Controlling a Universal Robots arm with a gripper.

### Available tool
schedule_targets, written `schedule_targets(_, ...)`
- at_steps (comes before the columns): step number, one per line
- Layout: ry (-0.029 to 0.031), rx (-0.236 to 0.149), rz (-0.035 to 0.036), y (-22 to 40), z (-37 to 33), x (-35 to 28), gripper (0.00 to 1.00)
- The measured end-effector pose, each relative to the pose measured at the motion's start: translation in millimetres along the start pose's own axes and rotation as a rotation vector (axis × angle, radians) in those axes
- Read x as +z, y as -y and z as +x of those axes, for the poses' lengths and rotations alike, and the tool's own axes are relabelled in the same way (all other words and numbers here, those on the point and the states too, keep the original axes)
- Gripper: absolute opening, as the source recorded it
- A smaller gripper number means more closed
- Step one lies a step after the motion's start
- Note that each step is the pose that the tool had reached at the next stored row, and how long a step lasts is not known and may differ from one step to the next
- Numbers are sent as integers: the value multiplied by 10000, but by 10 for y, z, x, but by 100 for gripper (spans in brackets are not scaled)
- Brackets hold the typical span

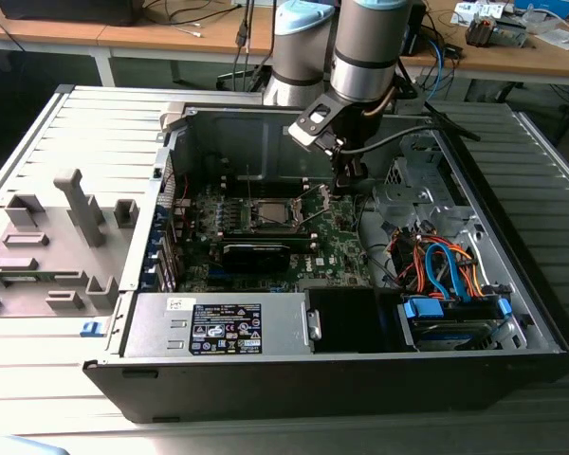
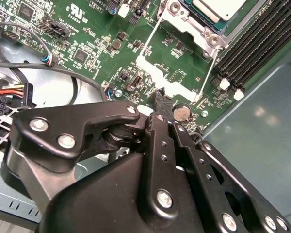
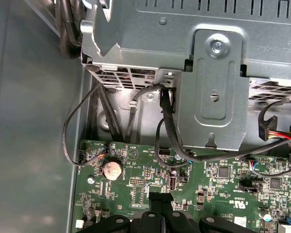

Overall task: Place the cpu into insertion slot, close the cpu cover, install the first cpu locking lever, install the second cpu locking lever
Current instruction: 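Close the cpu cover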

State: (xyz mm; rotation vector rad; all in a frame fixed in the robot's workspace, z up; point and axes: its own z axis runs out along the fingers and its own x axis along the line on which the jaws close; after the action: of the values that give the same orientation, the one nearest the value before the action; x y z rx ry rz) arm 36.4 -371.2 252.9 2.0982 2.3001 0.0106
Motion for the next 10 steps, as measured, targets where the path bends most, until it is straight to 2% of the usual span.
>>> schedule_targets(10, 0, 0, 0, 1, 2, 89, 11)
